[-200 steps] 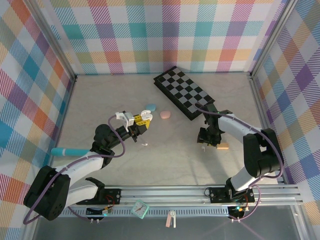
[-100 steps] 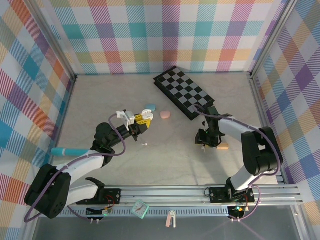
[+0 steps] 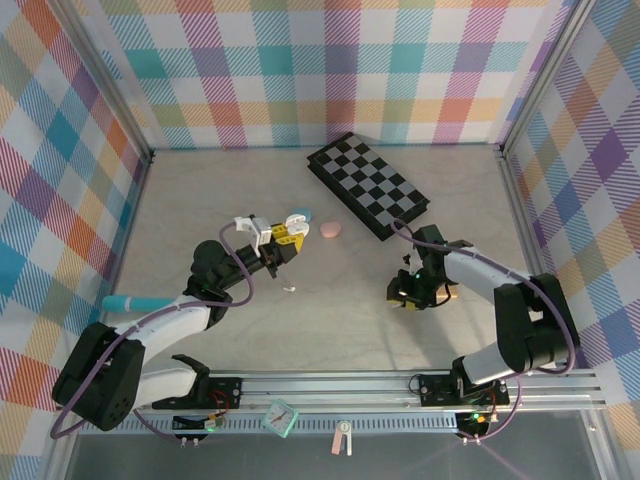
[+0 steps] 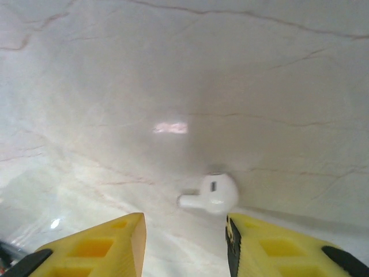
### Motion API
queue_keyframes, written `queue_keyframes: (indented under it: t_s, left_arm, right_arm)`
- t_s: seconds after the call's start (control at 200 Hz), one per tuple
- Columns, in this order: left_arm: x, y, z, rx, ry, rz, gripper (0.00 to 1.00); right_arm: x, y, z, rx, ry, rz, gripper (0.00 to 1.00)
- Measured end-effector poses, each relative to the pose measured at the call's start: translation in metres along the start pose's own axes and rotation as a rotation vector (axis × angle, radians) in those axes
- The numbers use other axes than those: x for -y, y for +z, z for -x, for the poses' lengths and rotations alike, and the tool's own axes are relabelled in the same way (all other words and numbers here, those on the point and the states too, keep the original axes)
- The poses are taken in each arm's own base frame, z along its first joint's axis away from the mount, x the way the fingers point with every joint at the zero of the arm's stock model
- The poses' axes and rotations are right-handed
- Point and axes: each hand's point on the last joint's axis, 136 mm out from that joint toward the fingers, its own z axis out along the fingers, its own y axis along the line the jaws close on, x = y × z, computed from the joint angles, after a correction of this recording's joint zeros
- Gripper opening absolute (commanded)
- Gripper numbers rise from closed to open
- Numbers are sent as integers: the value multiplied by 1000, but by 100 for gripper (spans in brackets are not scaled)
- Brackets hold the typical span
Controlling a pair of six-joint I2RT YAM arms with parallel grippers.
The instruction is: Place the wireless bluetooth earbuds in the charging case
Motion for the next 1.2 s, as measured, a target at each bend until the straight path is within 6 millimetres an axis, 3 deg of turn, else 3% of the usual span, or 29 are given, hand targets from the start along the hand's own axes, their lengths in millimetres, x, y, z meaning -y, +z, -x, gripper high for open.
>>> queue_keyframes:
  t_s: [0.1,0.275,0.47,1.2]
  left_arm:
    - [1,1,4,6,-1,-9,0]
    - [2,2,7,12,-4,-16,0]
    - [2,2,7,11,-4,-17,0]
    - [2,2,7,11,-5,-17,0]
  right_arm:
    - [-2,-8,3,32,0,9,42]
    - [11,-17,13,94,58,-19,40]
    - [22,-6,9,94,137,-3,35]
    - [18,13,12,39,195,74,22]
